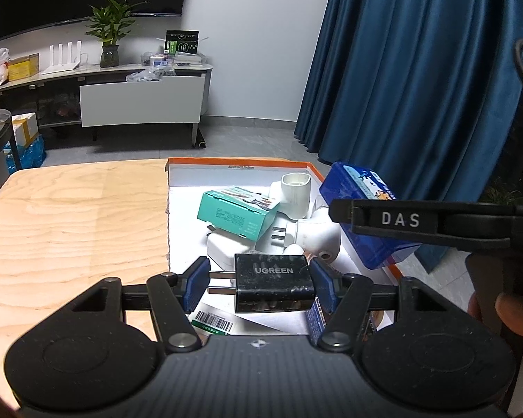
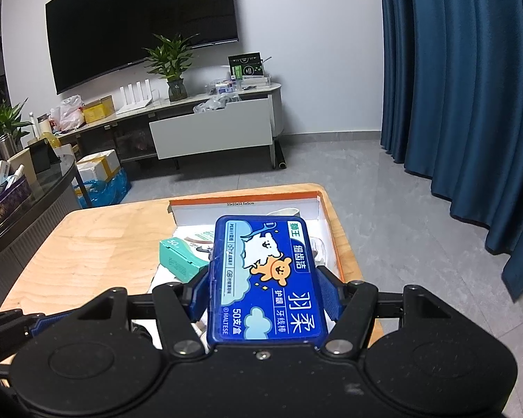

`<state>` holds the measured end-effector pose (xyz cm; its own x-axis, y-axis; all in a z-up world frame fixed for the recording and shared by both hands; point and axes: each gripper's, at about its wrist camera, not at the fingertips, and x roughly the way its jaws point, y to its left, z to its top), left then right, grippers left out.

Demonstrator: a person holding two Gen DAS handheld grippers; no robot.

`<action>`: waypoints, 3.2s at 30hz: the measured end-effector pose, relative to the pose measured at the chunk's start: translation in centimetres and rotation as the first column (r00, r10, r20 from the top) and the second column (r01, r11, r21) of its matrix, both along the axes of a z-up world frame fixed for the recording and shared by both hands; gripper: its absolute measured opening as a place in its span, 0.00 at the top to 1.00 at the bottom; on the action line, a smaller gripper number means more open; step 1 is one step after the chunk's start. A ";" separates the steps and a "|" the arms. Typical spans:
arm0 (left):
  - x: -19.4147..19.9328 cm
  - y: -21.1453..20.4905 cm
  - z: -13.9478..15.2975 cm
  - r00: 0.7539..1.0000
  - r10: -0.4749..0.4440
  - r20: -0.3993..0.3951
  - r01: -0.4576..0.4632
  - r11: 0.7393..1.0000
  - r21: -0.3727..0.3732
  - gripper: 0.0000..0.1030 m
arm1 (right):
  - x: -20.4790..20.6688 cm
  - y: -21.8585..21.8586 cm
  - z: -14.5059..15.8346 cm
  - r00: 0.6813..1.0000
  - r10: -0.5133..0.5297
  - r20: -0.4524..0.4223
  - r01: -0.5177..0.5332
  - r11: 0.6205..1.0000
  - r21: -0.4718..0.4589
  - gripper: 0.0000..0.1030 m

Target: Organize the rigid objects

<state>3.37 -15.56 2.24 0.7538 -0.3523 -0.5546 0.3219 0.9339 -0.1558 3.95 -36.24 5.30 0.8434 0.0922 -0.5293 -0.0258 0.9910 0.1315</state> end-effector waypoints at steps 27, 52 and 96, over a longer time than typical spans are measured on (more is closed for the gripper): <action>1.6 -0.3 -1.3 0.999 -0.009 -0.032 0.009 1.000 -0.004 0.38 | 4.5 -0.2 -1.6 0.997 0.008 -0.071 -0.008 1.000 0.003 0.27; 0.7 -2.0 -0.8 0.997 -0.052 -0.056 0.052 0.999 -0.009 0.10 | -2.0 -3.1 2.0 0.996 -0.085 0.038 0.084 0.996 0.043 0.12; -8.0 -0.5 -1.1 0.982 0.157 -0.103 -0.136 0.974 0.179 0.00 | -12.7 -1.5 -2.4 0.985 -0.040 -0.165 0.030 0.998 -0.059 0.02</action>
<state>-4.60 -16.05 1.12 0.7172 -0.1356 -0.6835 0.1687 0.9855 -0.0184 -8.71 -37.79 2.86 0.7455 0.0301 -0.6658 0.0267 0.9968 0.0749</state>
